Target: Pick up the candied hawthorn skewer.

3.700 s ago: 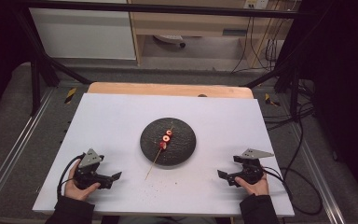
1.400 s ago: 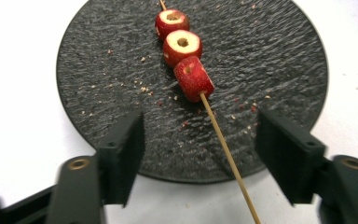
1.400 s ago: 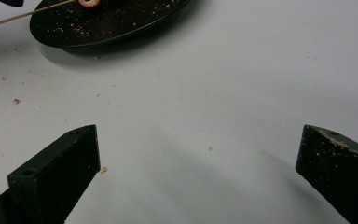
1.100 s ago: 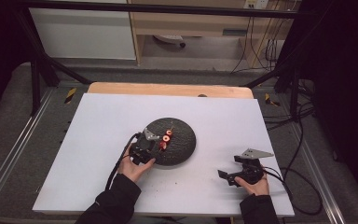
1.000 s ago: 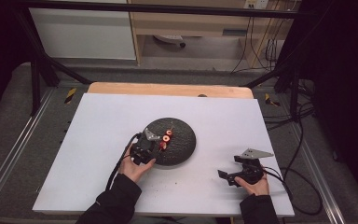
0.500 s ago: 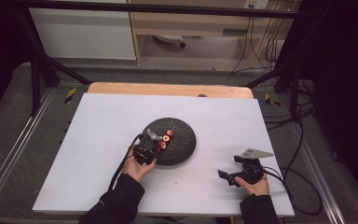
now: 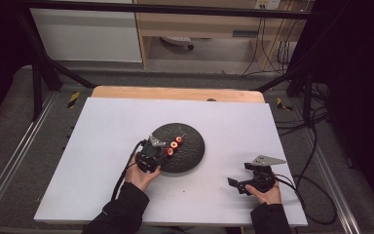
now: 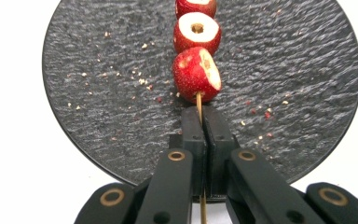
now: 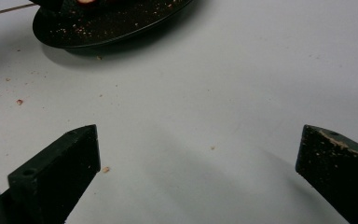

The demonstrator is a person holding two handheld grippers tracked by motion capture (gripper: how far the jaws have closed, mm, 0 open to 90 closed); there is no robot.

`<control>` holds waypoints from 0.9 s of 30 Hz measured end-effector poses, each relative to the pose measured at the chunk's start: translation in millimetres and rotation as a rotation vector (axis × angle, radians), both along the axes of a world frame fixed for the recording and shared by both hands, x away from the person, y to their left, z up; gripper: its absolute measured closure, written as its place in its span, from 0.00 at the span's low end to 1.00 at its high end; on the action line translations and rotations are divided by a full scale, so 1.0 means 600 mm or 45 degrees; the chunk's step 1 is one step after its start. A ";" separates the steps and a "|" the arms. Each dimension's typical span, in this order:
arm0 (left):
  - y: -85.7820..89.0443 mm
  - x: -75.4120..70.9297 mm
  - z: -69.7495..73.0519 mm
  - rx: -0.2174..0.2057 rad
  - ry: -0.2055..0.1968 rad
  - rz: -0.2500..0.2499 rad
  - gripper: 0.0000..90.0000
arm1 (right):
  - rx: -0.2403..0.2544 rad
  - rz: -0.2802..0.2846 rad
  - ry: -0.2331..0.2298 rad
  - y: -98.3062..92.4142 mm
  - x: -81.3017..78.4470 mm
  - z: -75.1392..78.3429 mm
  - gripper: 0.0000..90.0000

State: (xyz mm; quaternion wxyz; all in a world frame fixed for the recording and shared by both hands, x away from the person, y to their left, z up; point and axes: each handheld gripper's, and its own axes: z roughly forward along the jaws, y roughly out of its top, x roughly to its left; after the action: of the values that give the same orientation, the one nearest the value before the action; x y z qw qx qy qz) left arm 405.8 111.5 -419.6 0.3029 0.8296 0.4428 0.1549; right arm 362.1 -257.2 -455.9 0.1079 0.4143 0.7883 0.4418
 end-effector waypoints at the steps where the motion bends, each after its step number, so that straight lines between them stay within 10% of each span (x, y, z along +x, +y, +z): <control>1: 0.002 -0.001 0.001 -0.012 -0.008 -0.003 0.98 | -0.002 0.002 0.000 0.000 0.000 0.000 0.01; 27: 0.122 -0.076 0.000 -0.298 -0.183 -0.059 0.98 | 0.012 -0.009 0.014 0.003 0.000 -0.002 0.01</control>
State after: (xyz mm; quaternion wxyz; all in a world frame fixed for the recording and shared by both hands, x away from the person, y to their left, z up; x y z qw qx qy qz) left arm 360.2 184.6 -419.4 0.4320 0.7854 0.4156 0.1542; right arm 361.9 -255.2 -457.4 0.1030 0.4202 0.7853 0.4428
